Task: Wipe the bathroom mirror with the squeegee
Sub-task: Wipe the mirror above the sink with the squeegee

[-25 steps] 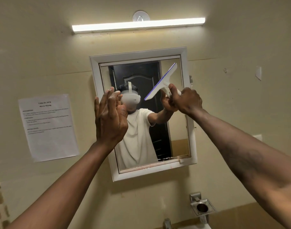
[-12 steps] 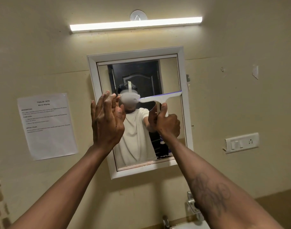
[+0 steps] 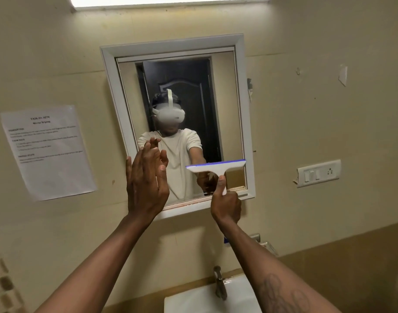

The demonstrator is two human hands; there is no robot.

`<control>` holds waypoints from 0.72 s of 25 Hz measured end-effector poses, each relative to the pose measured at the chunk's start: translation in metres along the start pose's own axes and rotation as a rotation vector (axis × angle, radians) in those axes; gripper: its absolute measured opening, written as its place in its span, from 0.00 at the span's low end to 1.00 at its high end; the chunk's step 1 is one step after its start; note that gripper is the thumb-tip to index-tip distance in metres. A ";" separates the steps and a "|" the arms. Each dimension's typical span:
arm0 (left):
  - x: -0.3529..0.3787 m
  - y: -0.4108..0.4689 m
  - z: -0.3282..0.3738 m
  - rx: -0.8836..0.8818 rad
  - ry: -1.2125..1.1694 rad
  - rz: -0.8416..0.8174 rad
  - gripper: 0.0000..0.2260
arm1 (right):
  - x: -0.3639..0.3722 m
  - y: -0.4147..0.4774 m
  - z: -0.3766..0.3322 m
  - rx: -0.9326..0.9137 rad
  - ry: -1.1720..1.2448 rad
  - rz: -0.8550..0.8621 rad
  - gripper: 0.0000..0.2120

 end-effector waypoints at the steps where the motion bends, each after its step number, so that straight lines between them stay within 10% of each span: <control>1: 0.002 -0.005 -0.002 -0.007 -0.008 -0.006 0.20 | -0.002 -0.006 0.007 0.003 0.001 0.000 0.31; 18: 0.009 -0.069 -0.015 -0.139 -0.013 -0.138 0.21 | -0.026 -0.040 0.052 0.168 -0.281 -0.090 0.38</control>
Point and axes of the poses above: each hand's wrist, its own y-axis towards the middle knuckle, its own x-axis out of the palm, z = x × y, the point moved 8 cm from there along y, towards the middle knuckle, and after that the axes turned 7 degrees about y, right-handed, at the moved point
